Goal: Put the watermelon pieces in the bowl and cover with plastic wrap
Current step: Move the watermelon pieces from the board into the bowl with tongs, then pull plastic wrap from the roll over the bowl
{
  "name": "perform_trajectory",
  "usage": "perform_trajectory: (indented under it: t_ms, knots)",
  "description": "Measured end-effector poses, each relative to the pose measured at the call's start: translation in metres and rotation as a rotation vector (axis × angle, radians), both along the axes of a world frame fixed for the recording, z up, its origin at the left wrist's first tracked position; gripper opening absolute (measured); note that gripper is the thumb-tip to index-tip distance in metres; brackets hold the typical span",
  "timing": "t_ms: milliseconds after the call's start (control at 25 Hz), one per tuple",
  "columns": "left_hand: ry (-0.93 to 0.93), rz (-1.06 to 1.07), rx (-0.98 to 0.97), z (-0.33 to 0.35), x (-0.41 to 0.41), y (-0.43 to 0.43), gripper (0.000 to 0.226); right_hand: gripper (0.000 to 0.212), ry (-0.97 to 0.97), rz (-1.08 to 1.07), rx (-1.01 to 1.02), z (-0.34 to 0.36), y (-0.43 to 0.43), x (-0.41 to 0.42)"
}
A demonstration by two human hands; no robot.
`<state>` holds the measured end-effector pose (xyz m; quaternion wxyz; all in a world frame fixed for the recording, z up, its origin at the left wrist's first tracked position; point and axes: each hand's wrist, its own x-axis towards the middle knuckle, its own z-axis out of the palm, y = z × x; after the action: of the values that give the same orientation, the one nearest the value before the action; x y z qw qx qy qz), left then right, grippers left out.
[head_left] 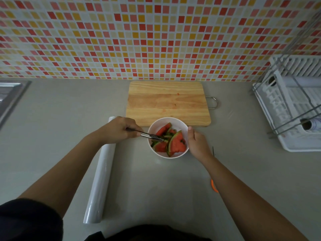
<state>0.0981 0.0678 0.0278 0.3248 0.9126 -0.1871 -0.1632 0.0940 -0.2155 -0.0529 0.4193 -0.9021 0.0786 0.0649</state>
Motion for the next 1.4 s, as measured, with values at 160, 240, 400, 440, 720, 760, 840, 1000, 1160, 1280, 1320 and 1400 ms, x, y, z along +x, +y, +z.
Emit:
perform_trajectory:
  t_ms: [160, 240, 400, 440, 720, 760, 840, 1000, 1160, 1280, 1320, 1400]
  knots:
    - [-0.015, 0.005, 0.064, 0.003, -0.002, 0.003, 0.019, 0.052, 0.0, -0.001, -0.002, 0.0, 0.0, 0.0]
    - [-0.018, 0.198, -0.109, 0.008, 0.001, 0.005, 0.016, 0.048, -0.006, -0.008, 0.0, 0.0, 0.0, 0.0]
    - [-0.088, 0.618, -0.19, 0.001, 0.028, -0.013, 0.022, 0.042, -0.025, -0.011, -0.009, 0.001, 0.001, 0.0]
    - [-0.094, 0.64, -0.115, -0.005, 0.038, -0.022, 0.025, 0.042, -0.024, -0.009, -0.007, 0.001, 0.001, 0.0]
    - [-0.091, 0.771, 0.253, -0.052, 0.084, -0.068, 0.031, 0.041, -0.017, -0.016, 0.016, 0.0, 0.0, -0.001]
    - [-0.11, 0.772, 0.289, -0.056, 0.086, -0.071, 0.031, 0.042, -0.006, -0.019, 0.026, -0.001, 0.0, 0.0]
    - [-0.138, 0.807, 0.298, -0.062, 0.089, -0.073, 0.029, 0.044, 0.005, -0.026, 0.031, -0.002, -0.001, 0.0]
    - [-0.106, 0.863, 0.227, -0.068, 0.095, -0.07, 0.025, 0.044, -0.021, -0.038, 0.048, -0.002, 0.0, -0.001]
    - [-0.09, 0.868, 0.273, -0.062, 0.095, -0.064, 0.058, 0.045, -0.029, -0.023, 0.058, -0.002, -0.001, -0.001]
    - [-0.236, 0.845, 0.091, -0.053, 0.073, -0.062, 0.039, 0.045, -0.019, -0.005, 0.04, -0.002, -0.001, -0.001]
    - [-0.219, 0.805, 0.006, -0.051, 0.059, -0.063, 0.033, 0.045, -0.013, 0.001, 0.031, -0.001, -0.001, 0.0]
    - [-0.056, 0.717, -0.066, -0.048, 0.029, -0.069, 0.038, 0.045, 0.003, 0.007, 0.01, 0.001, -0.001, 0.003]
